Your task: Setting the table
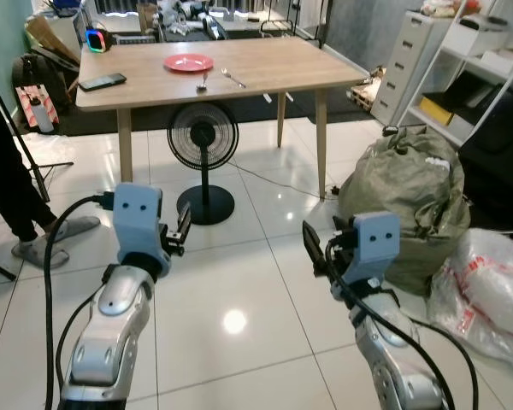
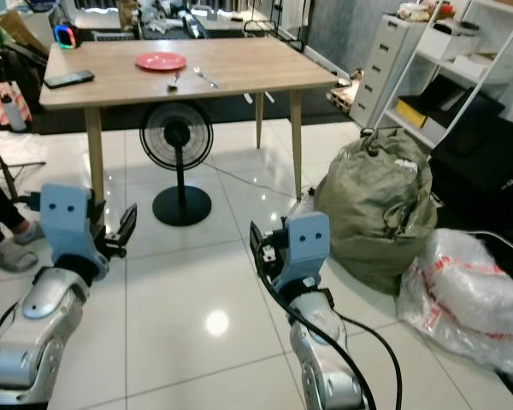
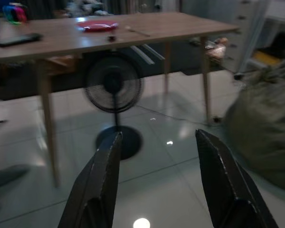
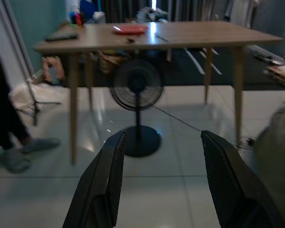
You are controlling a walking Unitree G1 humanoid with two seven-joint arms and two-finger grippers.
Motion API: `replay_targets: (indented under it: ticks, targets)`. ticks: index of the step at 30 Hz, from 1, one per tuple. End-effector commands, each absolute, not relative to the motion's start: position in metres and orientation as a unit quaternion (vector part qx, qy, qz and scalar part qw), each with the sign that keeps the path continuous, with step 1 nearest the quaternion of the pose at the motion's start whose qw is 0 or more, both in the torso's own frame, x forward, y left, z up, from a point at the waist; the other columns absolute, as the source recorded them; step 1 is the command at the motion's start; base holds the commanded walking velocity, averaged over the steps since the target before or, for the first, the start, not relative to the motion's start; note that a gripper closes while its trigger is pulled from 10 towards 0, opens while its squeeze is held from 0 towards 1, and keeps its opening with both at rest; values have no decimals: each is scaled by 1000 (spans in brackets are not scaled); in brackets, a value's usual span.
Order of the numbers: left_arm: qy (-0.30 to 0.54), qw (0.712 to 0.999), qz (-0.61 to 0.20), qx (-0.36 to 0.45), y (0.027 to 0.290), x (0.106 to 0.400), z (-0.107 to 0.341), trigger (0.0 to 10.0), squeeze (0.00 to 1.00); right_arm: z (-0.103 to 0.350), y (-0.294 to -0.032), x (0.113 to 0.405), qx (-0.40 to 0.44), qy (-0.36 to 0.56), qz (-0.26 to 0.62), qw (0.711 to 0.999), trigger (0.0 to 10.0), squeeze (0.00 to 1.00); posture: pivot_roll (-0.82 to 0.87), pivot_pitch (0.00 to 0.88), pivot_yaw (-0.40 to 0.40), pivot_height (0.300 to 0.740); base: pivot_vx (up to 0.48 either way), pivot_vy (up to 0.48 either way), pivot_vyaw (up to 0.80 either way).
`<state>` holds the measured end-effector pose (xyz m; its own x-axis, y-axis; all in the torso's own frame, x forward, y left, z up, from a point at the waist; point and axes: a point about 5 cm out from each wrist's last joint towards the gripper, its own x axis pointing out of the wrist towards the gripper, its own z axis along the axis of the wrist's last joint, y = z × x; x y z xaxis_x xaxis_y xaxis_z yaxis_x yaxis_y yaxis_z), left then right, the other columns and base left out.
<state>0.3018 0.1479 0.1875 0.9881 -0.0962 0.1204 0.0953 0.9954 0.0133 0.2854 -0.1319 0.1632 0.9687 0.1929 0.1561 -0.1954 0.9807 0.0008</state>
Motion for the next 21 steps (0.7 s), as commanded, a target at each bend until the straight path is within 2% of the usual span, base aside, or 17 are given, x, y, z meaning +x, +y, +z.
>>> replay_targets:
  ticks: [1,5,21]
  targets:
    - [-51,998,-31,10,157,301,183,10000,67,165,-129,286,13,-82,102,991,10000,0,-58,22,34,740,480,0,0]
    - [-49,998,-28,12,157,302,182,10000,31,165,-129,286,14,-83,101,991,10000,0,-58,19,34,740,473,0,0]
    - [-52,998,-30,11,157,303,183,10000,31,165,-130,287,14,-84,100,991,10000,0,-54,14,34,740,469,0,0]
